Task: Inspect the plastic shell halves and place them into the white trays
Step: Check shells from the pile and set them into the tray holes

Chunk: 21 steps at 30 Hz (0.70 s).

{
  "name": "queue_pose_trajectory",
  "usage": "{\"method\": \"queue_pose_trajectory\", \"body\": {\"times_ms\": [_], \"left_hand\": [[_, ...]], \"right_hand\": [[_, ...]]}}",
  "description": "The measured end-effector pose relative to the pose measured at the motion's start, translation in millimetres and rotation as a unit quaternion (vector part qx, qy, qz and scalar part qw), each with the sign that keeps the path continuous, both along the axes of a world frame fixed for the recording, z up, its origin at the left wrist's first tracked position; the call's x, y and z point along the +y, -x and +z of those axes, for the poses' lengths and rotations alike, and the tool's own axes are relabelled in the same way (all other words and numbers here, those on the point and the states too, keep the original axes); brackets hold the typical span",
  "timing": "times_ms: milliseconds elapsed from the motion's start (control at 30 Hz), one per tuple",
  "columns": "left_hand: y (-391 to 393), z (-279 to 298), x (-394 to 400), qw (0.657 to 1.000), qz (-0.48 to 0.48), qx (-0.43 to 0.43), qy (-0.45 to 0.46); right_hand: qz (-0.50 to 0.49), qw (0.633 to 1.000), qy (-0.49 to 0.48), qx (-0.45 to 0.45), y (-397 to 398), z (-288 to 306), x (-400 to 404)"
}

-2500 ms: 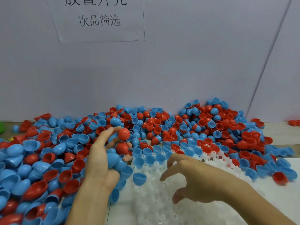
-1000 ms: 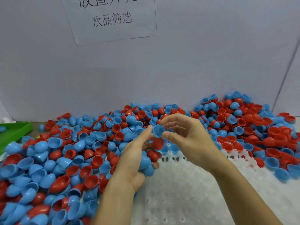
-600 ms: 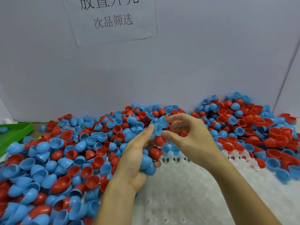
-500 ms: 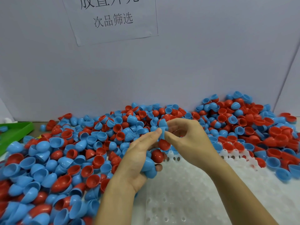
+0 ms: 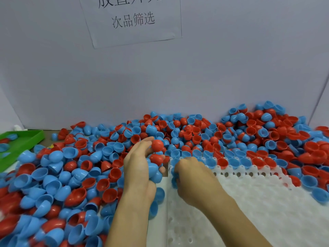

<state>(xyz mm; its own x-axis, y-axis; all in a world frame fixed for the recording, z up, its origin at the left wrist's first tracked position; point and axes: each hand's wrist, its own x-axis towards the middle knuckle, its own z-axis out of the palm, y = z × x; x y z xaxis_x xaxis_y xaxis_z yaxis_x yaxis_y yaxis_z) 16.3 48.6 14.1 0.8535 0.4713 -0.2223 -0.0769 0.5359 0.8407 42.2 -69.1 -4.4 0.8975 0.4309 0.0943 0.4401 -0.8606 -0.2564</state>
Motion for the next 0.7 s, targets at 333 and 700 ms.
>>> {"method": "queue_pose_trajectory", "body": {"times_ms": [333, 700], "left_hand": [[3, 0, -3, 0.996, -0.033, -0.048, 0.068], [1, -4, -14, 0.979, -0.132, -0.030, -0.149]], "right_hand": [[0.014, 1.000, 0.022, -0.003, 2, 9, -9], [0.017, 0.923, -0.382, 0.049, -13, 28, -22]]}}
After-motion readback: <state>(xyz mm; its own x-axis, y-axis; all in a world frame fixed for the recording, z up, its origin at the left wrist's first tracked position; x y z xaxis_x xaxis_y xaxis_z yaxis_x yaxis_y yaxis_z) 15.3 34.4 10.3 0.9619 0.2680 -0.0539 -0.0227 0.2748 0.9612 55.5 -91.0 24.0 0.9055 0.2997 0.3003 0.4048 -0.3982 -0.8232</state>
